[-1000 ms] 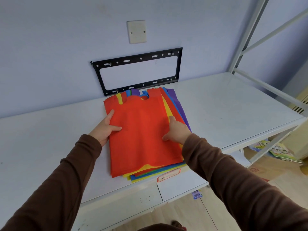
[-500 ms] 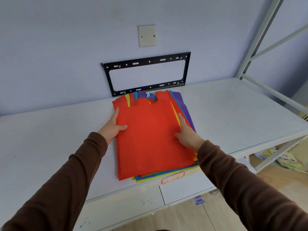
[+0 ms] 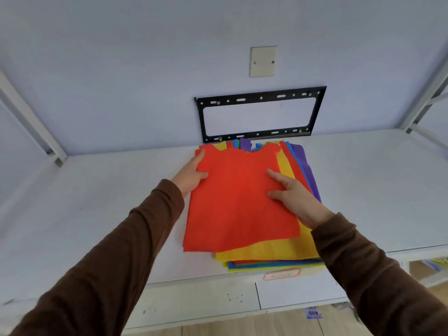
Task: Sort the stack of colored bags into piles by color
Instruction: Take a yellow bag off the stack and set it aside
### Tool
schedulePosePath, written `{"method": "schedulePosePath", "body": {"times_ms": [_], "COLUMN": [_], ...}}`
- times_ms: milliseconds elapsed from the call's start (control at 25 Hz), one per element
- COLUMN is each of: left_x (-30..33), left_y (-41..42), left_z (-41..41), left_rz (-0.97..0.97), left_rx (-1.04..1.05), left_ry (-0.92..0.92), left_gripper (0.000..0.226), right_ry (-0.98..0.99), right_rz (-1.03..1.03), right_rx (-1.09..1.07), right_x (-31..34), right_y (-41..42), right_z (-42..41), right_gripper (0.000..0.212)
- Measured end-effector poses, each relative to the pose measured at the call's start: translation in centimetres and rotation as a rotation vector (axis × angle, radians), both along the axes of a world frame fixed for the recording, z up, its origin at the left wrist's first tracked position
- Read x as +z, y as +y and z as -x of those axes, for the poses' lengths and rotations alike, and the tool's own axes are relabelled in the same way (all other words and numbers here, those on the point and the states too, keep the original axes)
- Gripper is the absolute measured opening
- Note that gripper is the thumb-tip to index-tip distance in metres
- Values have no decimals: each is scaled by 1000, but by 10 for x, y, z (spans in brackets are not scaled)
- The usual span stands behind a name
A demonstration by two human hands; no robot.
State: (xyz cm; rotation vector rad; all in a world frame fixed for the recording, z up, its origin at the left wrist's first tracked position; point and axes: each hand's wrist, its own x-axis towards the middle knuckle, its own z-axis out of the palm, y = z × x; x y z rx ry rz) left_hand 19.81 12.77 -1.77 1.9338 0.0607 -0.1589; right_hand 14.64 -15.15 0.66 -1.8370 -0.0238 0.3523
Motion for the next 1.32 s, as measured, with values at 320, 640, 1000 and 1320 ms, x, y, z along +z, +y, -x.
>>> {"method": "schedulePosePath", "body": {"times_ms": [320, 640, 1000, 1320], "left_x": [129, -3, -46, -38], "left_y": [214, 383, 399, 406], "left_z": [51, 116, 127, 129], "left_rz": [-101, -184, -414, -681], "left_rx": [150, 321, 410, 363], "left_ry": [-262, 104, 100, 108], "left_gripper": [82, 79, 65, 61], "right_ry": [-247, -71, -126, -295], "right_rz": [-293, 4, 313, 562], "right_rx": [68, 188, 211, 219], "right_x": [40, -62, -72, -68], "right_y": [214, 366, 395, 383], "right_z": [10, 65, 82, 75], "right_gripper": [65, 66, 63, 52]}}
